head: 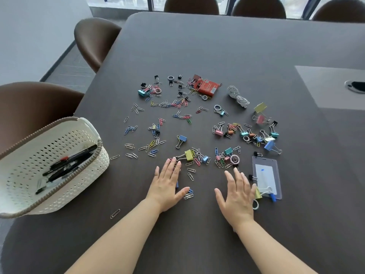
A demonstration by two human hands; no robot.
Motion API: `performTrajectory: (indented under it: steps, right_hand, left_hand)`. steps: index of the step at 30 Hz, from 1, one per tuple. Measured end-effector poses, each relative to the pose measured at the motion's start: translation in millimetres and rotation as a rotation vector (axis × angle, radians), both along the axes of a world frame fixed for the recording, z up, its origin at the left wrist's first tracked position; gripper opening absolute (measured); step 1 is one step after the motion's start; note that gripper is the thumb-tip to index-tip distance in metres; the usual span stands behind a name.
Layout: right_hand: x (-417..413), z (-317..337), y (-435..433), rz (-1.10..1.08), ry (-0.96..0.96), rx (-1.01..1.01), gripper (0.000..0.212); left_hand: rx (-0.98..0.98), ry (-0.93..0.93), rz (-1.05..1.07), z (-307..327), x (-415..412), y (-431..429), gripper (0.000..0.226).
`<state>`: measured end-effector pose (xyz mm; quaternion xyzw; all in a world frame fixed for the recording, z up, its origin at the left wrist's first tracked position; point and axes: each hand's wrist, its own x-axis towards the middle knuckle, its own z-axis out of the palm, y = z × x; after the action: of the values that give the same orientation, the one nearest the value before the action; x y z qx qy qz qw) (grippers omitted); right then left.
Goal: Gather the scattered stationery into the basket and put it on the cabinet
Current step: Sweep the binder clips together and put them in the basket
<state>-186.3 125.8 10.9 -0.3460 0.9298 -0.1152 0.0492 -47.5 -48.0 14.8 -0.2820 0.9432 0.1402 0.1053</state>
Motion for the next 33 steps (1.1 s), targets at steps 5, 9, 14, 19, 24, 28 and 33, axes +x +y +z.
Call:
performTrajectory:
  steps: [5, 9, 14, 19, 24, 28, 33]
  right_hand:
    - [-24, 0, 22, -0.229, -0.024, 0.123, 0.068]
    - [-27, -5, 17, -0.169, -0.092, 0.211, 0.072]
    - [-30, 6, 1, -0.009, -0.213, 0.016, 0.070]
    - [-24, 1, 44, 0.263, -0.070, 0.017, 0.096]
    - [-10, -12, 53, 0.339, 0.002, 0.212, 0.094]
    - [-31, -9, 11, 0.203, 0.027, 0.216, 0.092]
    - [-71, -4, -23, 0.042, -0.020, 0.193, 0.105]
  left_hand:
    - [-0.076, 0.026, -0.067, -9, 8, 11, 0.095]
    - [-0.053, -0.058, -0.120, -5, -15, 25, 0.100]
    - [-0.090, -0.070, -0.032, -7, -38, 27, 0.089]
    - [-0.127, -0.012, -0.095, -11, -16, 13, 0.093]
    - [-0.104, -0.071, -0.119, -9, -30, 10, 0.105]
    - [-0.122, -0.088, -0.075, -8, -50, 5, 0.101]
    - [-0.120, -0.084, -0.049, -7, -70, -12, 0.091]
